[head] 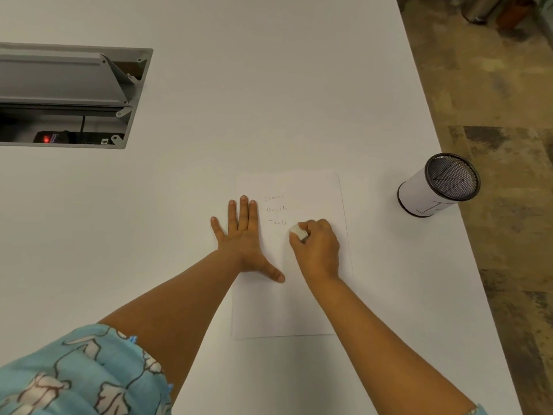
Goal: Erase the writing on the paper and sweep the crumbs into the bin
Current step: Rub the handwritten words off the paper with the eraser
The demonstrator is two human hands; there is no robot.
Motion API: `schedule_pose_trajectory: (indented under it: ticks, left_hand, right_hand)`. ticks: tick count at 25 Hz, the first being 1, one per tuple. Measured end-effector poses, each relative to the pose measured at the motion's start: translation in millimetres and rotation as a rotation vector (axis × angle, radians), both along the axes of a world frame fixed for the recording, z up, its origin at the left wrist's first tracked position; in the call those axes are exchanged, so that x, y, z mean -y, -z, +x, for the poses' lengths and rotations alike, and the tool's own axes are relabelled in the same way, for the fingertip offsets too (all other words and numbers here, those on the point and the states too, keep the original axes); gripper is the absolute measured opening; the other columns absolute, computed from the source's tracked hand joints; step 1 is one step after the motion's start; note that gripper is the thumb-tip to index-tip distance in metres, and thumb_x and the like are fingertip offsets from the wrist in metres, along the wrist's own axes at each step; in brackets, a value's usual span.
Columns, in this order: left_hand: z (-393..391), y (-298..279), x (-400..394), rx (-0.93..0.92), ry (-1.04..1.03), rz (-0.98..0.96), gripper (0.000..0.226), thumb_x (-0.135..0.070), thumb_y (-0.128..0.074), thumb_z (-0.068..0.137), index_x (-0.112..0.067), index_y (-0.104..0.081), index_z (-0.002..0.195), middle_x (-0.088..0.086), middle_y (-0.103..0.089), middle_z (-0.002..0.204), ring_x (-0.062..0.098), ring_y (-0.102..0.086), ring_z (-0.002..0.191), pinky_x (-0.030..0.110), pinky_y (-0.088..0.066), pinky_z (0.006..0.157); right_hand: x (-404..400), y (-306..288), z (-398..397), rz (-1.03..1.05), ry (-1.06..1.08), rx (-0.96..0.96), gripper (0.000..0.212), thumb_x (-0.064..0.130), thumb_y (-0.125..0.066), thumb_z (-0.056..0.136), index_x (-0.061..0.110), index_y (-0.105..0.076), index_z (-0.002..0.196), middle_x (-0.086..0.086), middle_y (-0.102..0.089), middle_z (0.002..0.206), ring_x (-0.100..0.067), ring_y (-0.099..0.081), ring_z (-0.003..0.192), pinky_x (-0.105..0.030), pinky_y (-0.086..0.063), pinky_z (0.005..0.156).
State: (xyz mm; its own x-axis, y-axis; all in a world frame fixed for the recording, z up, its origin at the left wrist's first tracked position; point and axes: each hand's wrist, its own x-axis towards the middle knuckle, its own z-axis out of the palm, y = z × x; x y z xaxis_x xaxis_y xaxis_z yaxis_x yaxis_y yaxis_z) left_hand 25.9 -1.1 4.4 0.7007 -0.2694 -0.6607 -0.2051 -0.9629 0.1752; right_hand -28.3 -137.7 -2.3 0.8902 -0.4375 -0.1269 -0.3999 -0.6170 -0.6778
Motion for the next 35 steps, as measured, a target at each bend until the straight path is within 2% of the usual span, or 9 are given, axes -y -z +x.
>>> schedule_pose_trajectory:
  ticks: [4,9,11,15,20,22,26,31,35]
  left_hand:
    - [0,2,-1,-0.002,0.007,0.003,0.165,-0.084,-0.067,0.026,-0.019,0.048,0.124,0.003,0.05,0.14,0.024,0.051,0.12,0.06,0.026,0.097]
    - [1,2,0,0.003,0.001,-0.009,0.165,-0.084,-0.067,0.026,-0.019,0.047,0.127,0.002,0.049,0.141,0.023,0.052,0.119,0.058,0.028,0.095]
    - [1,3,-1,0.006,0.001,-0.011,0.165,-0.084,-0.067,0.027,-0.019,0.046,0.128,0.003,0.049,0.141,0.023,0.051,0.12,0.058,0.027,0.096]
    - [-1,8,-2,0.035,0.013,-0.011,0.163,-0.084,-0.067,0.029,-0.018,0.046,0.128,0.003,0.048,0.141,0.026,0.049,0.123,0.06,0.026,0.098]
    - [0,8,-1,0.041,0.017,-0.008,0.162,-0.085,-0.066,0.031,-0.018,0.048,0.125,0.004,0.049,0.141,0.026,0.05,0.121,0.059,0.026,0.097]
    - [-1,8,-1,0.045,0.017,0.002,0.162,-0.084,-0.067,0.032,-0.017,0.046,0.127,0.005,0.048,0.141,0.027,0.048,0.124,0.059,0.025,0.099]
    - [-2,10,0,0.059,0.008,-0.008,0.159,-0.078,-0.071,0.037,-0.017,0.043,0.13,0.005,0.045,0.144,0.027,0.045,0.128,0.06,0.025,0.099]
    - [-1,6,2,0.052,0.021,0.027,0.161,-0.081,-0.069,0.035,-0.016,0.044,0.13,0.007,0.046,0.143,0.03,0.045,0.128,0.061,0.023,0.1]
    - [-1,6,1,0.055,0.015,0.01,0.159,-0.078,-0.071,0.038,-0.015,0.043,0.131,0.007,0.044,0.144,0.029,0.044,0.129,0.062,0.022,0.1]
  right_hand:
    - [-4,10,-40,0.02,0.02,0.017,0.017,0.02,-0.066,0.08,0.01,-0.062,0.093,0.004,-0.047,0.084,-0.013,-0.054,0.071,-0.008,-0.034,0.058]
    - [-1,3,5,0.007,0.008,0.002,0.016,0.016,-0.065,0.081,0.007,-0.063,0.093,-0.003,-0.052,0.089,-0.013,-0.049,0.072,-0.02,-0.039,0.064]
    - [-3,2,10,0.032,0.013,-0.006,0.018,0.017,-0.064,0.082,0.007,-0.062,0.096,-0.003,-0.053,0.092,-0.012,-0.05,0.075,-0.02,-0.04,0.067]
    - [-20,9,-36,0.071,-0.032,0.029,0.022,0.021,-0.066,0.081,0.011,-0.061,0.1,0.004,-0.051,0.09,-0.015,-0.058,0.079,-0.014,-0.041,0.066]
    - [-19,0,16,0.021,-0.069,-0.008,0.023,0.019,-0.063,0.082,0.006,-0.061,0.102,-0.01,-0.059,0.1,-0.023,-0.059,0.086,-0.021,-0.043,0.071]
    - [-22,0,18,0.032,-0.05,-0.016,0.024,0.02,-0.063,0.083,0.007,-0.061,0.102,-0.01,-0.058,0.101,-0.022,-0.059,0.087,-0.02,-0.042,0.071]
    - [-30,5,-27,0.06,-0.066,0.009,0.022,0.022,-0.065,0.082,0.011,-0.061,0.1,0.0,-0.054,0.092,-0.019,-0.059,0.084,-0.012,-0.04,0.068]
    - [-30,0,20,0.031,-0.086,-0.012,0.025,0.019,-0.062,0.083,0.007,-0.061,0.105,-0.01,-0.059,0.104,-0.022,-0.059,0.091,-0.02,-0.042,0.074]
    - [-29,4,-6,0.021,-0.086,-0.01,0.025,0.022,-0.064,0.083,0.009,-0.061,0.104,-0.008,-0.059,0.101,-0.021,-0.059,0.089,-0.016,-0.041,0.072]
